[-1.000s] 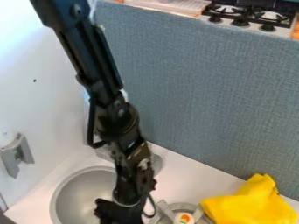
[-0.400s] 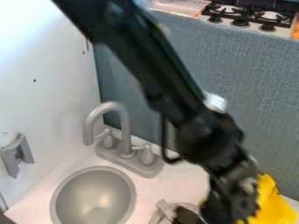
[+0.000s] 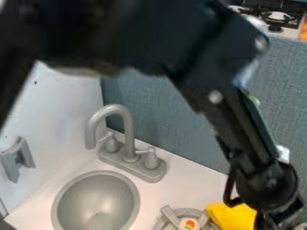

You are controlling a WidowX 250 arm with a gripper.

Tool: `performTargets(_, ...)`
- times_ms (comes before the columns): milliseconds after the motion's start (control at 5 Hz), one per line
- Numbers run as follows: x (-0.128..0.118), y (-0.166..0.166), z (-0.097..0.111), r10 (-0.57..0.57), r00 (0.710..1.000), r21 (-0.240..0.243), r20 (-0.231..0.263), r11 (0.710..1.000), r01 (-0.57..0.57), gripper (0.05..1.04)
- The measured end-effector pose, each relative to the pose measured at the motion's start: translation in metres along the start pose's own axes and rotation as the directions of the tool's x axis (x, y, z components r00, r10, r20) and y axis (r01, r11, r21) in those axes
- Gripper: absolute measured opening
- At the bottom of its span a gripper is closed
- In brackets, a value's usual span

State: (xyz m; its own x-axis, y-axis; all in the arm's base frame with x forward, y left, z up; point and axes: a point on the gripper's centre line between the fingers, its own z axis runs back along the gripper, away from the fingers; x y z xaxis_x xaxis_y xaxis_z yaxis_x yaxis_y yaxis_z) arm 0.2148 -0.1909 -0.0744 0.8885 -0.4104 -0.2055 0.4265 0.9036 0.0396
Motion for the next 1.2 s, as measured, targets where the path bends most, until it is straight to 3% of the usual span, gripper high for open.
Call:
performTargets(200, -0.001, 0.002, -0.015, 0.013, 0.999, 0.015, -0.045, 1.000, -0.012, 0.572)
performTargets(400, 0.003, 0.002, -0.021, -0.004, 0.999, 0.013, -0.039, 1.000, 0.004, 0.572)
performTargets(600, 0.011, 0.007, -0.024, -0.024, 1.000, -0.036, 0.014, 0.999, 0.025, 0.651)
performTargets(800, 0.008, 0.010, -0.026, 0.047, 0.999, -0.046, 0.005, 0.998, -0.046, 0.918)
performTargets(1000, 0.007, 0.008, -0.021, 0.065, 0.998, -0.066, -0.006, 0.996, -0.065, 1.011)
performTargets(1200, 0.008, 0.008, -0.007, 0.087, 0.995, -0.104, 0.040, 0.991, -0.083, 1.006)
